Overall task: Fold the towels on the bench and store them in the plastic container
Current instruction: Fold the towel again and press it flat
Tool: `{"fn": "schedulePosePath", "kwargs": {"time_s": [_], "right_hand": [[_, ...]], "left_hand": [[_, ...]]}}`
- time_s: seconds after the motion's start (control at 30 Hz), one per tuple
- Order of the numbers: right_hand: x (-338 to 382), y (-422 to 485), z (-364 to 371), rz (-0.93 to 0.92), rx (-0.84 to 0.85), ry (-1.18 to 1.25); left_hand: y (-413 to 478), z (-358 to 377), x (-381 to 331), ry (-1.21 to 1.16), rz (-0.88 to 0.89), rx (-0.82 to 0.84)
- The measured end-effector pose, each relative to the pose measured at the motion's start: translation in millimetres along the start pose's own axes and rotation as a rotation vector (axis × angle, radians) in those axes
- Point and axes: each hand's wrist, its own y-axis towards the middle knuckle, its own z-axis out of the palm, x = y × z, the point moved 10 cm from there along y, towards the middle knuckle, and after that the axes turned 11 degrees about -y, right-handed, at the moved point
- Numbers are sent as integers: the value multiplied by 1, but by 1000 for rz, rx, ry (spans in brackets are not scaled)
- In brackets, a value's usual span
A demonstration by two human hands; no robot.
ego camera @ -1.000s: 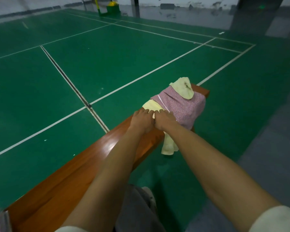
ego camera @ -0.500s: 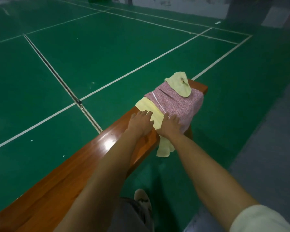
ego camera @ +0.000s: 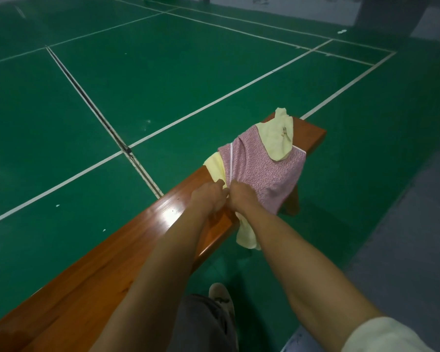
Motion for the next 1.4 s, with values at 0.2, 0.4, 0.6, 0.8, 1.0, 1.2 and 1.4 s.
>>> {"fn": "schedulePosePath", "kwargs": {"time_s": [0.2,0.4,0.6,0.8,1.0,1.2,1.4], "right_hand": [[61,-24,18,-159,96,77],[97,-44,34,-213,52,86],[127,-63,38,-269,127,156],[144,-69,1,-225,109,361],[156,-92,-14,-223,232,678],[116,-82,-36,-213,64,251],[82,-59,-29,-186,16,-140]], "left_hand": [[-18,-10,32,21,-103,3],[-36,-14,81,-84,-238,-10],[-65,-17,106,-509,-399,-106],[-89,-3,128,-1117,-627,-130],[-95,-27,125,-1302,-666,-254],[-95,-33,121,-816,-617,-268],[-64,-42,67,-586,-329,-276]]}}
